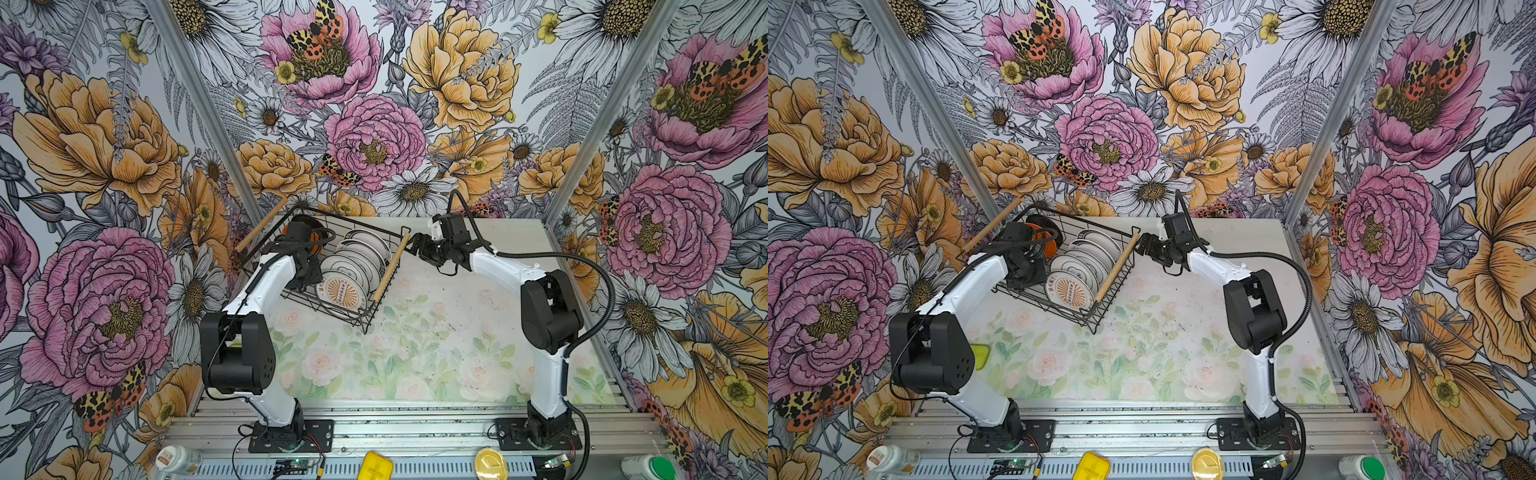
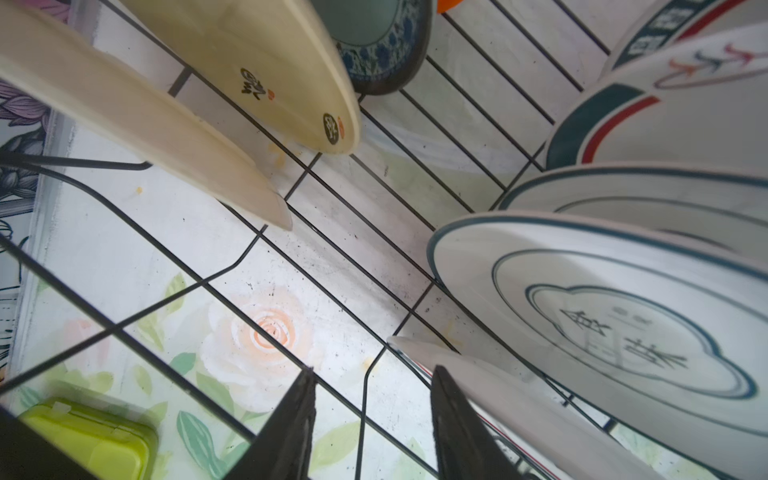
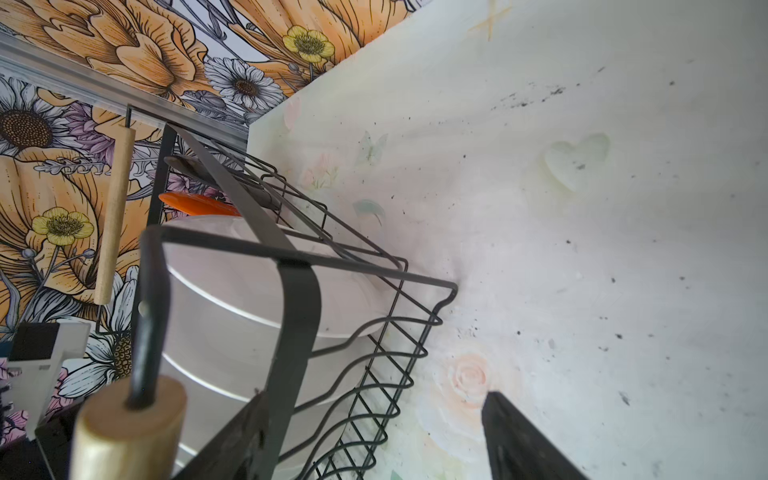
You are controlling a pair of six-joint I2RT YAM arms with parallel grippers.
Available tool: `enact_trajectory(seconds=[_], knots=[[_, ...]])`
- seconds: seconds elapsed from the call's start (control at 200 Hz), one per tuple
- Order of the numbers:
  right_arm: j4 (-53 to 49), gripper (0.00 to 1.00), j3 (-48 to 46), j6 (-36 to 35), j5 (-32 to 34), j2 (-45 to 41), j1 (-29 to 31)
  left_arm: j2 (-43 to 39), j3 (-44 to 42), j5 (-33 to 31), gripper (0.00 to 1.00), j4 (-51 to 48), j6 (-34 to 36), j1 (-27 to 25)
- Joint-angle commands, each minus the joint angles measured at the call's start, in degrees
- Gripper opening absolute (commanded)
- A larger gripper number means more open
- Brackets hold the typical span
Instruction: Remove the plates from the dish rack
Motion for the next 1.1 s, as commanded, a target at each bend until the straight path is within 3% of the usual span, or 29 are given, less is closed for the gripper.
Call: enact_trajectory(seconds=[0.0, 0.52, 1.006, 1.096], knots=[[2.9, 0.82, 4.8, 1.2, 0.14, 2.54, 0.13, -1.53, -1.28, 1.64, 0.45, -1.44, -2.15, -2.33], [2.81, 0.83, 20.25, 2.23, -3.52, 11.5, -1.89, -2.11, -2.86, 3.57, 0.39, -2.5, -5.83, -8.65], [2.81, 0.88, 7.79, -0.8, 2.06, 2.59, -6.84, -3.54, -2.01, 4.29, 0.36, -3.02, -7.9, -12.59], [2.83, 0.89, 4.89, -2.11, 1.95, 0.54, -8.01, -5.86, -1.48, 2.67, 0.46, -3.02, -8.47, -12.36]])
